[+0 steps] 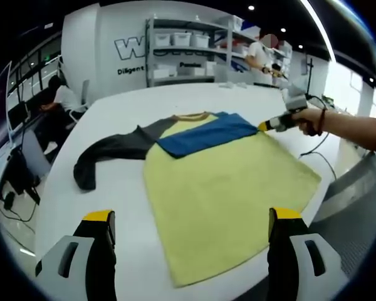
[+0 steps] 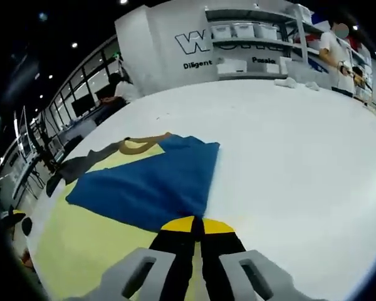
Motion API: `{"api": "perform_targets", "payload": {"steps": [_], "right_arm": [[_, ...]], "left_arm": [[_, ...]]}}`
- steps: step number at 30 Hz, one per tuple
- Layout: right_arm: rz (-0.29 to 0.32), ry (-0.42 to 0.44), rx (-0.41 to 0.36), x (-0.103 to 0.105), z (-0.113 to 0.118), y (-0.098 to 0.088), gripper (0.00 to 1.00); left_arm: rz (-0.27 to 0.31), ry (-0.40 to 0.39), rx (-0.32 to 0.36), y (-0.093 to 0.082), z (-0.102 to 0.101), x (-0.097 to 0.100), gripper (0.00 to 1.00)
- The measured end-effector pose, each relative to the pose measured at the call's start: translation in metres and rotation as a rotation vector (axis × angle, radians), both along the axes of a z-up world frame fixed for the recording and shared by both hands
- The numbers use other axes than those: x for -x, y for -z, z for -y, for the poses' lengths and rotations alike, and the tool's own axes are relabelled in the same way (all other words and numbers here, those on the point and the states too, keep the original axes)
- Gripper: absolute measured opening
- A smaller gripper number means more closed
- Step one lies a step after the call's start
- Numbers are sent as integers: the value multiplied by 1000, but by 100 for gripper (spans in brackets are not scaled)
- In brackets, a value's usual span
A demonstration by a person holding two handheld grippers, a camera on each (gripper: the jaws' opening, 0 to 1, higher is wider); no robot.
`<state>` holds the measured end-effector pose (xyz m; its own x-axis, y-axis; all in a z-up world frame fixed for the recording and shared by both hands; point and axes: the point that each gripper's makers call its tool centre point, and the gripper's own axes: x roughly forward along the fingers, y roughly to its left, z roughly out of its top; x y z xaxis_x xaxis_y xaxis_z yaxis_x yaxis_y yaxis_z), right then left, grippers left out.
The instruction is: Fold the garment on the visible template until the final outline fits inside the template.
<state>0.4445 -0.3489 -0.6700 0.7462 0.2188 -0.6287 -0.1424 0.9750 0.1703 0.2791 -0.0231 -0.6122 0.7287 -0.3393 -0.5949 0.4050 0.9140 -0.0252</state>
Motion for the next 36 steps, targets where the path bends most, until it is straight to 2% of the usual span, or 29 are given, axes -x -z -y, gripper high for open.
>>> {"api": "perform_targets", "payload": {"steps": [6,15,26,36], "right_arm": [[-12,-12,59,0,15,-1,0],[-30,-8,123,-6,54,-1,0],[-46,-24,184,-14,89,0,0],[-52,-18,202,-20,103,2,0]], "left_arm": [[1,-2,3,0,0,0,99],[-3,2,3,0,1,1,99],[-11,4,6,2,1,2,99],[-20,0,-11,4,-1,3,99]]}}
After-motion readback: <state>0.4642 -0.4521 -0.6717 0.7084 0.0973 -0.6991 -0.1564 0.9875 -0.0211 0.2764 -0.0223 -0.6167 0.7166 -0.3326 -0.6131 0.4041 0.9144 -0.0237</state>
